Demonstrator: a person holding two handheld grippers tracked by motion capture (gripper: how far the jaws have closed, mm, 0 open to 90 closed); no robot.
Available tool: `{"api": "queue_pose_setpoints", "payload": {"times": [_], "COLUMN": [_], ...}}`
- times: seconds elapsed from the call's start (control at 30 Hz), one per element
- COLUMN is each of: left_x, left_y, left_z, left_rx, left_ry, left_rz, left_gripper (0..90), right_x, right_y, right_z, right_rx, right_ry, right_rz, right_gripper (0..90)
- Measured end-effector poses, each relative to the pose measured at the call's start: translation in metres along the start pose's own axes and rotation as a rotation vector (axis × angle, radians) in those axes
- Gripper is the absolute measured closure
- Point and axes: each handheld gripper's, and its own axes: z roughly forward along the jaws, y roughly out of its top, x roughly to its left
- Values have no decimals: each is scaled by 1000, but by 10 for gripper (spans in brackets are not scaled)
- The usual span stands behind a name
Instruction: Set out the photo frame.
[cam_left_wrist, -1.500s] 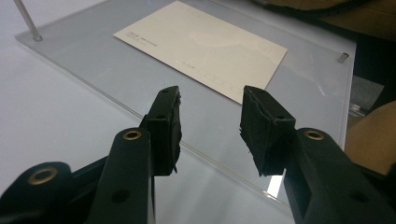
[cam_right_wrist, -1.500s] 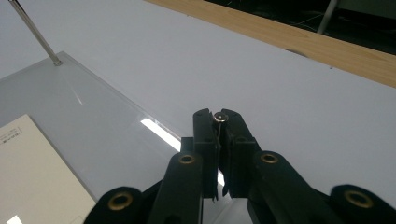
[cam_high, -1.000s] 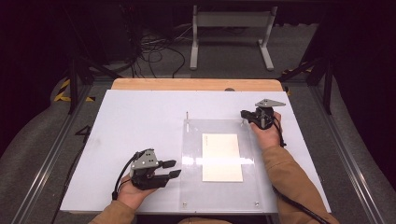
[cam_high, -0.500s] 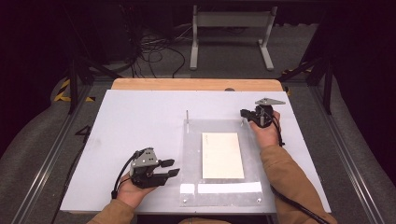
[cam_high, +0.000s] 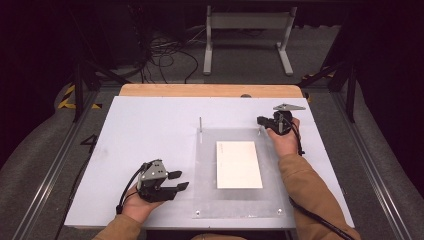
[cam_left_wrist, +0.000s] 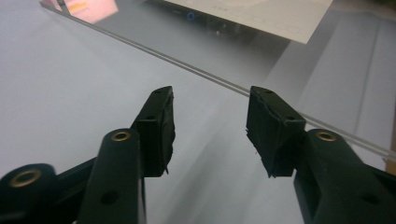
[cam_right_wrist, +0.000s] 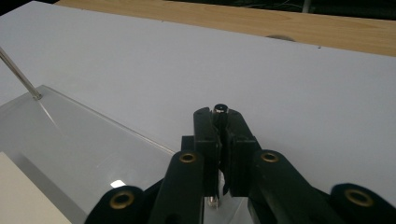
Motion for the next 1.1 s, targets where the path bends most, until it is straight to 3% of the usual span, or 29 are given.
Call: {"api": "queue_pose_setpoints", "payload": {"times": [0.17, 0.3, 0.5, 0.57, 0.83, 0.93, 1.1], "left_x": [1, 3, -7, -11, -23, -28, -32], "left_y": [-3, -7, -7, -6, -2, -1, 4], "left_z": [1, 4, 13, 16, 14, 15, 20], "left_rx": [11, 49, 62, 48, -60, -145, -192], "left_ry": [3, 16, 51, 64, 73, 54, 40], "left_rz": [27, 65, 203, 252, 358, 410, 435], "left_gripper": [421, 335, 256, 213, 149, 140, 134], "right_x": [-1, -1, -2, -2, -1, -2, -2], "right_y": [1, 0, 1, 2, 2, 1, 2], "right_z": [1, 1, 2, 3, 3, 3, 4], "right_rx": [3, 2, 6, 8, 14, 6, 7], "right_ry": [4, 7, 6, 5, 0, 4, -2], "right_rz": [12, 13, 26, 32, 38, 46, 62], "right_gripper": [852, 852, 852, 852, 852, 852, 852]}}
